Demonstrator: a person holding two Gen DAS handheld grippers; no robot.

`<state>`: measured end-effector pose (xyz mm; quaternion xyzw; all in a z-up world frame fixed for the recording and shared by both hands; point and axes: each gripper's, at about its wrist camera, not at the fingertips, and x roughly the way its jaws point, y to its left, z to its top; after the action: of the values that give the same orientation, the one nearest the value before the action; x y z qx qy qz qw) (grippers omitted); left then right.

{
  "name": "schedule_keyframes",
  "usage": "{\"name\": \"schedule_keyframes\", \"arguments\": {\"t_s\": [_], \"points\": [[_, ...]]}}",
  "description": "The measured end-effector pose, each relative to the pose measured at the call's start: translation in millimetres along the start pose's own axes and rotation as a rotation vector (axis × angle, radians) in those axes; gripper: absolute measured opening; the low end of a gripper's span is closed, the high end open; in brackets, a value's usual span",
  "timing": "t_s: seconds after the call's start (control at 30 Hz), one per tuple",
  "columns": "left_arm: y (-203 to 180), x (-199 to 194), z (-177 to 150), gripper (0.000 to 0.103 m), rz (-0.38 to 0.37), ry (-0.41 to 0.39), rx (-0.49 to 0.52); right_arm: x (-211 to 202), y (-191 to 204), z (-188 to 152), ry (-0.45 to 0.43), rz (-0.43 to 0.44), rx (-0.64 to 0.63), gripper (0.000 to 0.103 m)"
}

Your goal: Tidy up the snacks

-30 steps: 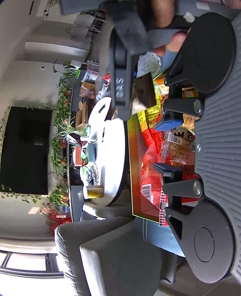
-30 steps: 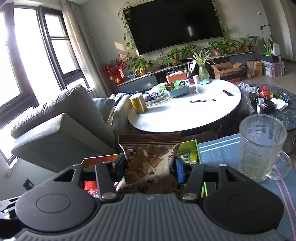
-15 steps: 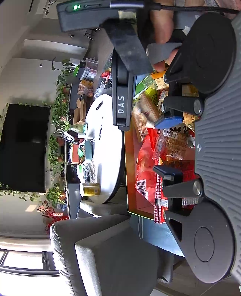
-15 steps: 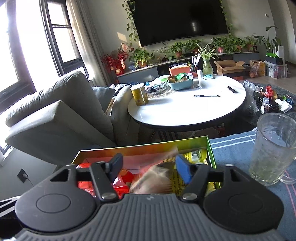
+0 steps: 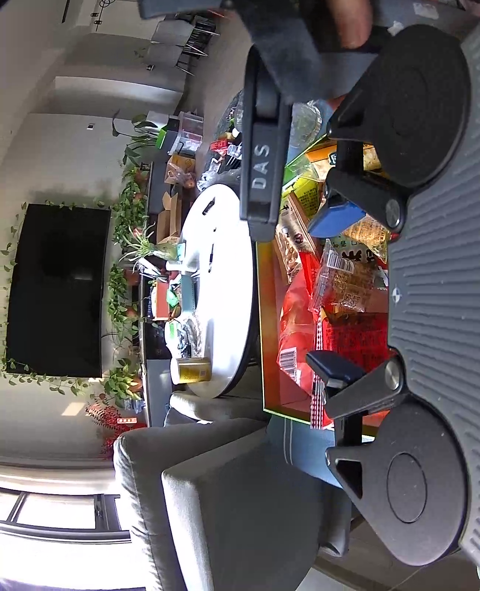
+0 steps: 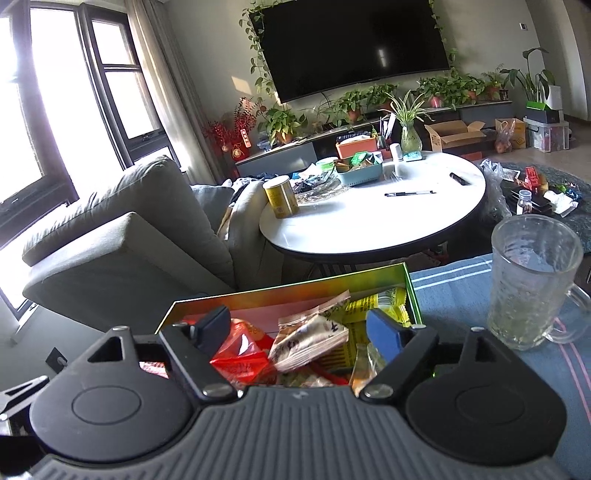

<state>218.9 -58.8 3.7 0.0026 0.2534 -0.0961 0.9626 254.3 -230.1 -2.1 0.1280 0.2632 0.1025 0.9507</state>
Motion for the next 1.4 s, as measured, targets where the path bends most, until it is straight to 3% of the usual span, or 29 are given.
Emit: {"name": "schedule_keyframes", "arguments": {"t_s": [0.23, 0.77, 1.03, 1.4], "points": [[0, -33, -2, 0.075, 0.018, -0.048, -0.01, -34, 9, -5, -0.012, 0.025, -0.005, 0.064], [-11, -110, -37, 0.081, 0.033, -0.107, -0.033, -111, 9, -40, 0.003, 0.025, 0.051, 0.064], [0, -125, -47, 0.082, 0.029, -0.106, -0.132, -135, 16, -45, -0.034, 0.029, 0.057, 0.064], [9, -138, -60, 0.083, 0.061, -0.075, -0.12, -144, 31, -64, -0.02, 0.051, 0.079, 0.064]]}}
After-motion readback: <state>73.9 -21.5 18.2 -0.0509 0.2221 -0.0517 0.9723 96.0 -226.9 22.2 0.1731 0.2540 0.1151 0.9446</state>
